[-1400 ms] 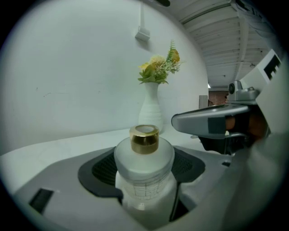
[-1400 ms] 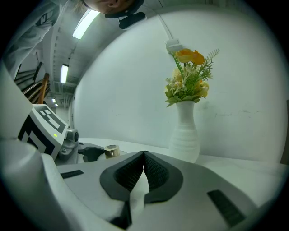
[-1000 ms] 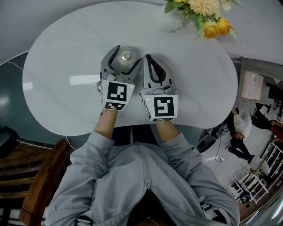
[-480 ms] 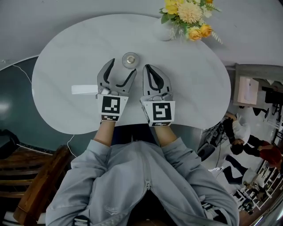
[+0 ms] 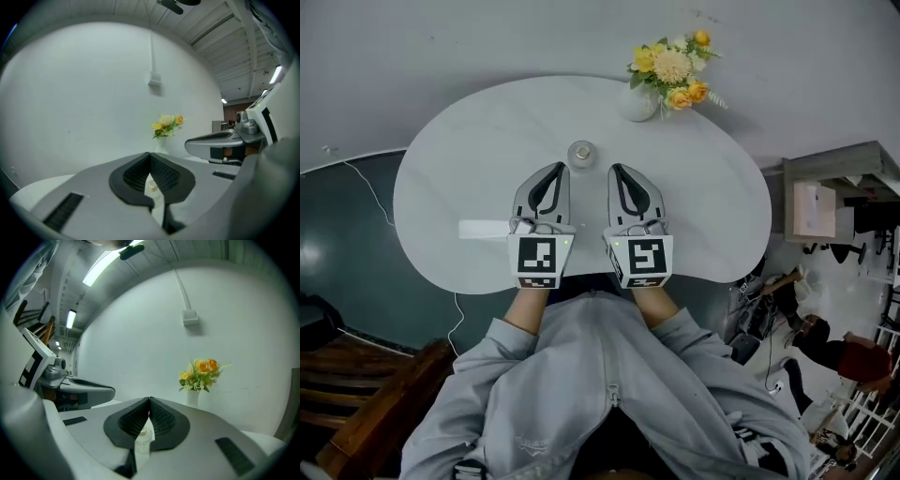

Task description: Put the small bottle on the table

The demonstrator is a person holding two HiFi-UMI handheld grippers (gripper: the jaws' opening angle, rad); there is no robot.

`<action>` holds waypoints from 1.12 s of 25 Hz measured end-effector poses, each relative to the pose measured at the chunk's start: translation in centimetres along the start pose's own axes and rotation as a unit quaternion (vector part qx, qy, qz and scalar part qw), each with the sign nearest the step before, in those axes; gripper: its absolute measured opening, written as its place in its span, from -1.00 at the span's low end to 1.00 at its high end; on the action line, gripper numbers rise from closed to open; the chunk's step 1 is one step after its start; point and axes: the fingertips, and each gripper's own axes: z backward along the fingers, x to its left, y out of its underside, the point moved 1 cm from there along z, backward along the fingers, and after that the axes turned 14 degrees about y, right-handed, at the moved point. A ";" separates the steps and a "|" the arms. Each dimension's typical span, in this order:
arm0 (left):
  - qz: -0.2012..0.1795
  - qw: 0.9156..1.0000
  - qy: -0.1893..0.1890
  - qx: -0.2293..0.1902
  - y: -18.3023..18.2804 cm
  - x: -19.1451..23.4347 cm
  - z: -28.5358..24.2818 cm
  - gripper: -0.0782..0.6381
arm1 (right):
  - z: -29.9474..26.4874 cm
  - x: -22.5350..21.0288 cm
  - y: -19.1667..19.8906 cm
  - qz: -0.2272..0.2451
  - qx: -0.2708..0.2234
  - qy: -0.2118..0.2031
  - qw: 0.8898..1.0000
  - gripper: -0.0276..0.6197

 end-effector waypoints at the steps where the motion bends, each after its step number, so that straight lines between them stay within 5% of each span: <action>1: 0.001 1.000 0.001 -0.005 -0.8 -0.2 0.5 -0.76 | 0.4 -0.1 -0.7 -0.002 -0.004 0.003 1.000 -0.83; 15: -0.021 0.998 -0.016 -0.056 -9.0 -3.3 6.3 -0.76 | 6.5 -1.3 -8.2 -0.027 -0.031 0.029 0.999 -0.83; 28: -0.030 0.997 -0.019 -0.065 -9.9 -4.2 8.3 -0.76 | 8.5 -1.1 -9.5 -0.015 -0.050 0.021 0.998 -0.83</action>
